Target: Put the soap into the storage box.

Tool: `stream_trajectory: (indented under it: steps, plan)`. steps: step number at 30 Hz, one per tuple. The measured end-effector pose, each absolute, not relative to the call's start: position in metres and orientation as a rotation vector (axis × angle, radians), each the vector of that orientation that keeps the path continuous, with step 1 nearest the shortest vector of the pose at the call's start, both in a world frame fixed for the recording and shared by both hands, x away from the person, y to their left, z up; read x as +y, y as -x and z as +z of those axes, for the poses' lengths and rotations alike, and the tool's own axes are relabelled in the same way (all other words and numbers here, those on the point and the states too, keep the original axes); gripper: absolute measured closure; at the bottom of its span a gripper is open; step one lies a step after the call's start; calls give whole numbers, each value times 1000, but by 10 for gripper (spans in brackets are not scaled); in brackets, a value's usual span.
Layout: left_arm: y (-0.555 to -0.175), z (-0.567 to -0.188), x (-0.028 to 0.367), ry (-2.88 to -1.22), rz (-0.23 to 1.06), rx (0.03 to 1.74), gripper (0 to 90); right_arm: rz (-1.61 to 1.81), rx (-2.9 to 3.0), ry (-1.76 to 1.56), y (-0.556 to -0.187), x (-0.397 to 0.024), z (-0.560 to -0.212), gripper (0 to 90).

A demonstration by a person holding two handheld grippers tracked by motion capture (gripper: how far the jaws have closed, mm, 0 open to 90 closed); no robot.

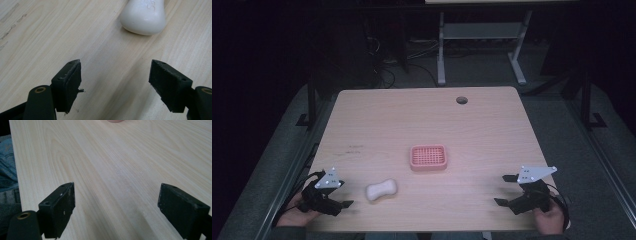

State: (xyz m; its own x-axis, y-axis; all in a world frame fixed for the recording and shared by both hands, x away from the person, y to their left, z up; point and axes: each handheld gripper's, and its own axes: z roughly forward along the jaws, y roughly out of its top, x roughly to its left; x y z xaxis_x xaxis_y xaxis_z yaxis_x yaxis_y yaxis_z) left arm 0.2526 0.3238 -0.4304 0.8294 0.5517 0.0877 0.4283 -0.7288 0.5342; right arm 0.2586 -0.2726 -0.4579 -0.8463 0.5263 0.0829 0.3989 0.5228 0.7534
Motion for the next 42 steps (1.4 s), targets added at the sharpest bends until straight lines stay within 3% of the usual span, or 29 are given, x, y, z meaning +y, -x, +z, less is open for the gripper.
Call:
stream_trajectory:
  steps: [42]
  plan:
    - [-251, -421, 306, -2483, 320, 642, 241, 1218, 2616, -787, -261, -274, -458, 141]
